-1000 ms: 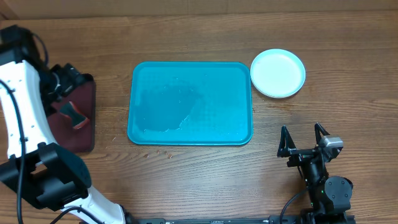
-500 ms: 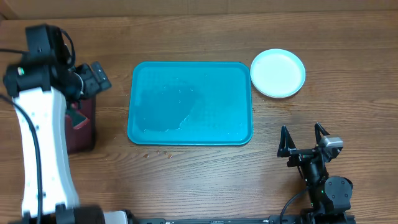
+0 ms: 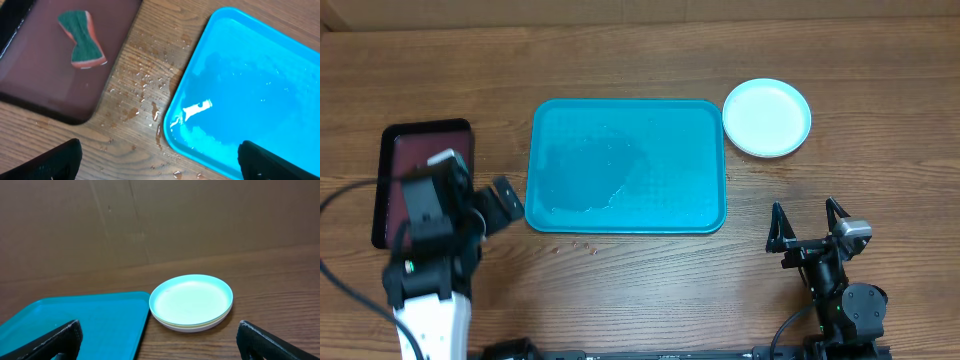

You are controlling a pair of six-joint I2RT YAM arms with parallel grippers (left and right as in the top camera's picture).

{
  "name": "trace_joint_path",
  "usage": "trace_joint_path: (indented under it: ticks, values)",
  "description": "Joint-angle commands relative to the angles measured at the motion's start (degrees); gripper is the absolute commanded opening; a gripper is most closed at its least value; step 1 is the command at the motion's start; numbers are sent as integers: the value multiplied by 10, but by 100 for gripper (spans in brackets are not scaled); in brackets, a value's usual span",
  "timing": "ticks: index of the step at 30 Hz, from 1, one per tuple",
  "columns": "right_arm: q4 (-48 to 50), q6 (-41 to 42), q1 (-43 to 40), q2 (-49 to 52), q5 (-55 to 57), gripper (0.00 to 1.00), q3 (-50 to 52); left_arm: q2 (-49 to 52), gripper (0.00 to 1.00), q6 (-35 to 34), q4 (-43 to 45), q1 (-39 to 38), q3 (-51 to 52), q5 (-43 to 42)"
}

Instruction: Clean dirty plates on tray and stack at the side

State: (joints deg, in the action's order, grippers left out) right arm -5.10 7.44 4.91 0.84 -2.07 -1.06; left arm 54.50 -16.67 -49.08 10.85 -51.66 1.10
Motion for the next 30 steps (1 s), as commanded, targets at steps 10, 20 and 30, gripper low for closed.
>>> trace_joint_path:
  ticks: [10, 20, 30]
  values:
    - [4, -4, -2, -7, 7, 100, 6, -157, 100, 64, 50, -16, 130, 3]
    - [4, -4, -2, -7, 7, 100, 6, -341, 100, 94, 149, -16, 274, -20]
    - [4, -4, -2, -7, 7, 100, 6, -437, 100, 88, 315, -36, 386, -73]
